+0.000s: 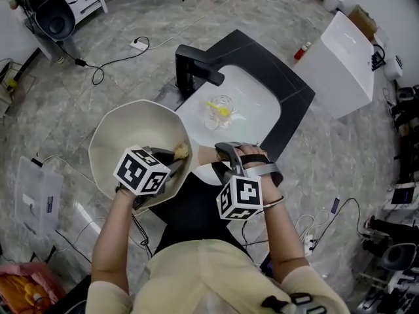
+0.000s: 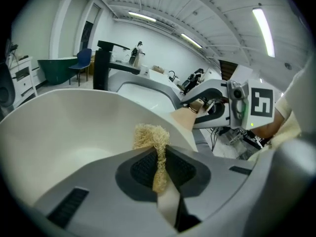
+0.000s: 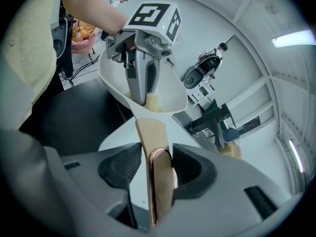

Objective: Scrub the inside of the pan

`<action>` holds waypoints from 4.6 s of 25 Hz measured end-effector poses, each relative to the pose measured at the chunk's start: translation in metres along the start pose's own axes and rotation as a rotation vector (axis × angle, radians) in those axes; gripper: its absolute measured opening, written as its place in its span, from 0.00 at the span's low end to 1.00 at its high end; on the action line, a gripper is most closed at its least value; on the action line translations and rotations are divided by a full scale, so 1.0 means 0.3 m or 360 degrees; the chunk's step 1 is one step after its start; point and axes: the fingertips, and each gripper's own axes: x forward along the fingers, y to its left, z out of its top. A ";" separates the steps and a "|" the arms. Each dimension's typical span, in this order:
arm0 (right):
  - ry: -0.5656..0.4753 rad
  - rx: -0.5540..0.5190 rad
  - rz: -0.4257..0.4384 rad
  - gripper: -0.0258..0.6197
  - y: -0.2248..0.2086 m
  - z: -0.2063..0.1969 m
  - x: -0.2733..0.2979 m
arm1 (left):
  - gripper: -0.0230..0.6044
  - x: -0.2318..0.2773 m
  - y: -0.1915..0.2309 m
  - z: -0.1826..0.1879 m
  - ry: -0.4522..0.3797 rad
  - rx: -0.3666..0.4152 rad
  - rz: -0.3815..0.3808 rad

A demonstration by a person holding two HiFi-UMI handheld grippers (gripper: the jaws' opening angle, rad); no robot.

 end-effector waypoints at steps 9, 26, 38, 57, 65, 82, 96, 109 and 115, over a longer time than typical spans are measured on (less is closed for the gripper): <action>0.0010 -0.0030 -0.0002 0.34 0.005 0.003 0.001 | 0.11 -0.034 -0.086 -0.113 0.0252 0.0208 -0.0067; 0.0073 -0.0122 -0.0043 0.33 0.004 -0.002 0.004 | 0.11 -0.177 -0.060 -0.355 0.0866 0.0398 -0.0009; 0.0088 -0.0138 -0.0061 0.33 0.006 -0.002 0.002 | 0.11 -0.271 0.087 -0.455 0.1121 0.0430 0.0329; 0.0110 -0.0156 -0.0083 0.33 0.005 -0.002 0.007 | 0.11 -0.356 0.470 -0.392 0.1233 0.0565 0.1214; 0.0110 -0.0140 -0.0086 0.33 0.008 -0.005 0.006 | 0.11 -0.361 0.566 -0.300 0.1062 0.0687 0.1447; 0.0135 -0.0137 -0.0089 0.33 0.008 -0.008 0.008 | 0.11 -0.317 0.633 -0.148 0.0643 0.0689 0.1598; 0.0174 -0.0165 -0.0097 0.33 0.005 -0.010 0.009 | 0.11 -0.260 0.535 -0.052 0.0152 0.0304 0.1271; 0.0177 -0.0161 -0.0102 0.33 0.005 -0.011 0.013 | 0.11 -0.240 0.518 -0.104 -0.0048 -0.0184 0.1074; 0.0174 -0.0164 -0.0097 0.33 0.006 -0.010 0.014 | 0.11 -0.192 0.523 -0.097 0.0012 -0.0131 0.1020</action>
